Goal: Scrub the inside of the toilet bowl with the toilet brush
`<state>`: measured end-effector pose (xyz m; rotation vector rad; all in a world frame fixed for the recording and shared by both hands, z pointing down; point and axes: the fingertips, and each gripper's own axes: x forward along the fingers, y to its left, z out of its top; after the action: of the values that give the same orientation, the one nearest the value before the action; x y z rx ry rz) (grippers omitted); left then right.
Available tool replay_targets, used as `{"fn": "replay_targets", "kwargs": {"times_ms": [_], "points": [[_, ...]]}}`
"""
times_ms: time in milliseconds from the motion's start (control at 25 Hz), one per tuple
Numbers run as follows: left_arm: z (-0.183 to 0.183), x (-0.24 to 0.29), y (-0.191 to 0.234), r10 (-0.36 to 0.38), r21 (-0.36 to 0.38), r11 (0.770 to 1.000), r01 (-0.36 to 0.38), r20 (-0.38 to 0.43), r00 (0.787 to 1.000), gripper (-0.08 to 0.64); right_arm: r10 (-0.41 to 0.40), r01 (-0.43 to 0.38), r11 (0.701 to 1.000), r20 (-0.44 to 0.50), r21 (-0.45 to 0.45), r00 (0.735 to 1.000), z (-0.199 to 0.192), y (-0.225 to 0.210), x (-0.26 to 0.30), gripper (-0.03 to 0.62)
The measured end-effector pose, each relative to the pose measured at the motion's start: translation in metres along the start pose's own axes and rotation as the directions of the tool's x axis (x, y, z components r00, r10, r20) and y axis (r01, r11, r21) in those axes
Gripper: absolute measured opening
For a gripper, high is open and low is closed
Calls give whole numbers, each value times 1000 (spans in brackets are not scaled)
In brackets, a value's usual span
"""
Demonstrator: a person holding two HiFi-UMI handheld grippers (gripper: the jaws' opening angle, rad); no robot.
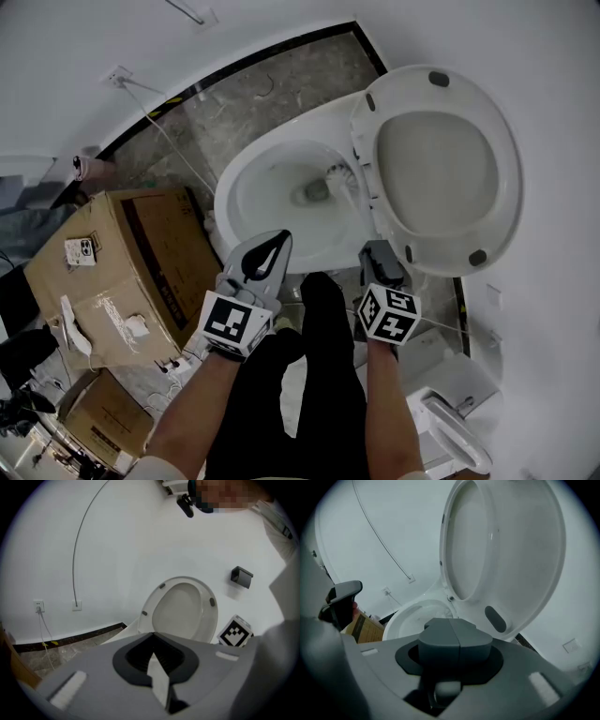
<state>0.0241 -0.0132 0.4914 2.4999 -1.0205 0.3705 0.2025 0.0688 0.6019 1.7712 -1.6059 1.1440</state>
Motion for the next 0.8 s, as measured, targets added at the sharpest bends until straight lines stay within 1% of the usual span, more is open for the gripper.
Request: {"fn": "replay_targets", "kwargs": {"times_ms": [80,240,320,480,800], "points": [[4,0,-2,-4,-12,1000,4,11,1000,6,6,-6,1000,19,8,1000,6,4,6,167],[2,-2,4,3,-10,1000,-3,16,1000,6,36,-39,998,69,47,997,25,12,18,166],[6,-3,8,11,-26,1000,-11,22,1000,6,52,-56,997,84,45,995,35,18,25,166],[1,-6,20,27,-18,1000,-26,33,999,6,75,-80,996,98,41,992,46,31,37,166],[4,-7,39,52,-21,998,-51,60,997,6,119,-126,990,105,58,987,53,53,55,166]]}}
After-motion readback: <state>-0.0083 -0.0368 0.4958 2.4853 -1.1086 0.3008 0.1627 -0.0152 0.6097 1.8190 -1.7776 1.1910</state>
